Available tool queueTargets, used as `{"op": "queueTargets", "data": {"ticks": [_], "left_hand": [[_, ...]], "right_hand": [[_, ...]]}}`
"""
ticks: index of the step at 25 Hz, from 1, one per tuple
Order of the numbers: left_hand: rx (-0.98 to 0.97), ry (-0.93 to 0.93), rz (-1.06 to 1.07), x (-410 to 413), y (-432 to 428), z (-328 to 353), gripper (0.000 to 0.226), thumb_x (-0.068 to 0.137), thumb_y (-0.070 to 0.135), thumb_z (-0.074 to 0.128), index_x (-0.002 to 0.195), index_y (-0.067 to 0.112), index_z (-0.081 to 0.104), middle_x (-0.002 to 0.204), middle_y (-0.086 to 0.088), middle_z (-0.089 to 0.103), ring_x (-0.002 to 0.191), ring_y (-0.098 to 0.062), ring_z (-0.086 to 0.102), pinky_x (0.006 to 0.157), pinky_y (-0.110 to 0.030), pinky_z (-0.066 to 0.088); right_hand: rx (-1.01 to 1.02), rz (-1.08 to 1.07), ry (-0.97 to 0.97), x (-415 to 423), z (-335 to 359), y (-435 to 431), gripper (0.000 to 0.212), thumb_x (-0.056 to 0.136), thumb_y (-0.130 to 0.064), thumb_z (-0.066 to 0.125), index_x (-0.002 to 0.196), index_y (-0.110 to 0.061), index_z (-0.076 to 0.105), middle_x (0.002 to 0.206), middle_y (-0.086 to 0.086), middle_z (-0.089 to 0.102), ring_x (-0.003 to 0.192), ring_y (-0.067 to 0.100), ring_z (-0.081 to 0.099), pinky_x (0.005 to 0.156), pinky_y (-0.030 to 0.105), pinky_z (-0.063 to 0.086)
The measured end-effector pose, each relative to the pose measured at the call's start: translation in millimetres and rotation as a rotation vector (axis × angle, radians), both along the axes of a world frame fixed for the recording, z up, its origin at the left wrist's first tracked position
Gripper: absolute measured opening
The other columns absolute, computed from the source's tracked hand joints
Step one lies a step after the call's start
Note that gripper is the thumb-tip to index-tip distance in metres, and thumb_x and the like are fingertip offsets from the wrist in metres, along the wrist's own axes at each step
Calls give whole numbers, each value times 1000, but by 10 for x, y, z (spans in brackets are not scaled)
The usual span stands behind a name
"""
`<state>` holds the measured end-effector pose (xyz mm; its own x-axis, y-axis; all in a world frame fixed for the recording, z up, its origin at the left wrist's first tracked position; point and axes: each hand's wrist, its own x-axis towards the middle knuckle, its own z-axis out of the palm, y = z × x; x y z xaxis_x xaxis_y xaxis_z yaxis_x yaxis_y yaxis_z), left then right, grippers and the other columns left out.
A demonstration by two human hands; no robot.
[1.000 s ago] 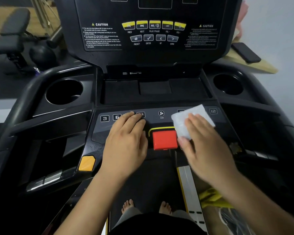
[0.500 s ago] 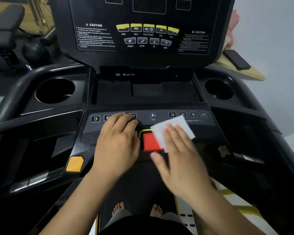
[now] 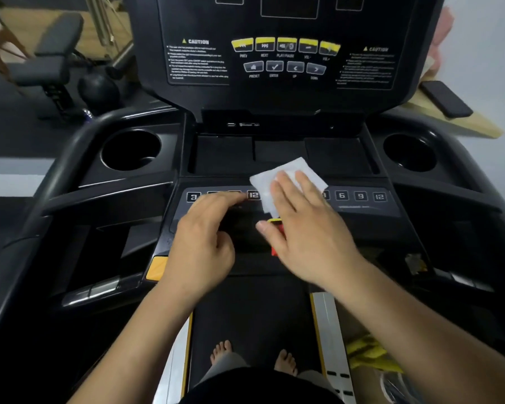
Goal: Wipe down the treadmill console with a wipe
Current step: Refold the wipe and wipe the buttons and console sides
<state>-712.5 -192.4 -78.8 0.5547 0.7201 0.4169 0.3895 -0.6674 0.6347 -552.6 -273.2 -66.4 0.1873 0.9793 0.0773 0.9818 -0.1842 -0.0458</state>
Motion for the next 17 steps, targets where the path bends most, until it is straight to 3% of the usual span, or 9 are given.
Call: {"op": "queueTargets", "data": {"ticks": [5,8,10,12,15,17], "left_hand": [[-37,-44,133,-171,35,-10,66,58,-8,39,116,3,68,111,-5,70,105,-20,64,97,-21,47],[3,19,135,-242,36,13,67,56,-9,38,115,5,67,113,-5,68,108,-19,61,100,-16,42],[46,78,205,-350,64,-11,57,64,-8,43,114,4,67,117,-8,67,111,-22,60,101,-16,39],[28,74,319,-514,110,-64,43,74,-3,50,113,5,68,116,-8,68,109,-21,62,98,-15,39],[-130,-40,457,-785,168,-108,34,85,-2,57,112,13,71,106,1,73,94,-3,65,86,-1,40],[-203,-71,507,-885,185,-102,34,87,-2,59,111,18,72,102,6,74,91,0,66,83,-3,44]], "right_hand": [[-64,365,30,-565,-110,-76,63,92,-51,37,136,-9,52,146,9,47,143,26,28,119,40,20],[-10,241,58,-363,67,390,58,96,-43,36,144,-11,40,155,5,33,147,22,17,120,35,12],[30,223,54,-391,64,517,61,98,-45,34,149,-12,30,159,4,25,148,21,12,121,35,8],[0,378,28,-623,-42,326,64,95,-47,36,146,-9,37,156,7,32,147,24,18,121,38,12],[-33,593,20,-735,-138,74,59,92,-45,43,139,-9,50,148,7,45,141,24,33,119,38,20],[3,509,-20,-568,-66,355,57,95,-41,43,141,-8,46,149,8,44,142,24,32,120,37,20]]}}
